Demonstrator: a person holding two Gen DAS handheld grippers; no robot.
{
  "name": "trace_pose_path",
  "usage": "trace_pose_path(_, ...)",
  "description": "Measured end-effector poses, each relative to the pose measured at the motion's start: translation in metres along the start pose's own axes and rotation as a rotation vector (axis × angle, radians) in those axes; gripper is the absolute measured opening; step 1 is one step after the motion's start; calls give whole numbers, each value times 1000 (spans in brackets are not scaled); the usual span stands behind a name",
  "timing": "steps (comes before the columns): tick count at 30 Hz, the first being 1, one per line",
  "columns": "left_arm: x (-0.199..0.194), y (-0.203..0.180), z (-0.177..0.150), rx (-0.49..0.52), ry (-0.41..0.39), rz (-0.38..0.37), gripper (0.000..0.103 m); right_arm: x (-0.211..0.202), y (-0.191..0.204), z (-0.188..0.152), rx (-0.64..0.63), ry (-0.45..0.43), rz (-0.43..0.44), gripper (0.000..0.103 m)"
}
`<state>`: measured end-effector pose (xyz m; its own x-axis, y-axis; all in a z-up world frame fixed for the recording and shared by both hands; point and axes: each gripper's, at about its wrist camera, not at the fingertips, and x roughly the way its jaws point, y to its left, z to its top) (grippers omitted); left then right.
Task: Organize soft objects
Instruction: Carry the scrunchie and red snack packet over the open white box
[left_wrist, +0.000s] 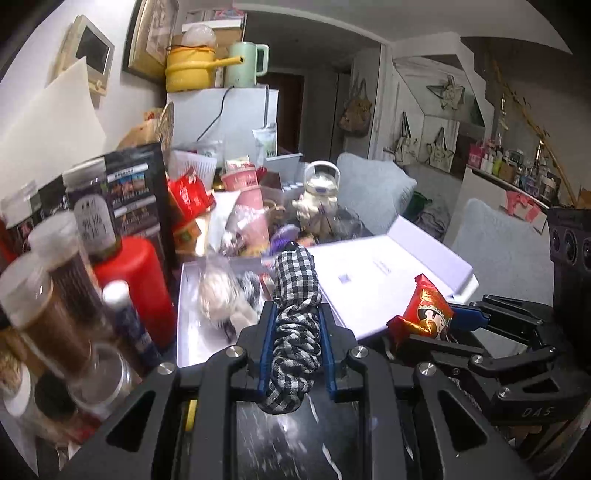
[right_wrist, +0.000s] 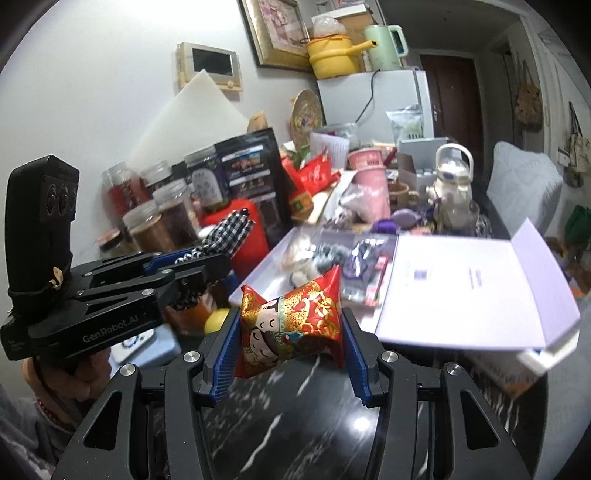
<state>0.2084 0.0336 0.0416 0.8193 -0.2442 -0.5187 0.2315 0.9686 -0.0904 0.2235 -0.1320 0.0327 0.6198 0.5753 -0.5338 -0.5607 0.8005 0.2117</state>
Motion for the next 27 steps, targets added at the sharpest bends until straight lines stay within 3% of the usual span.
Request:
trace_pose_path(10,38,20,36,-12,-56,5,22,35,-24,43,-20,-25,-26,51)
trace_pose_path(18,82,38,60,-20,-48,16,22,69,-41,75,-33,-48,-44,51)
trace_pose_path(21,101,47,69,-20,-50,64,22,84,-47,85,-43,-45,-46,51)
trace_pose_path(27,141,65,69,-54,21,70,22,123,-61,98,-52,-4,-48,51)
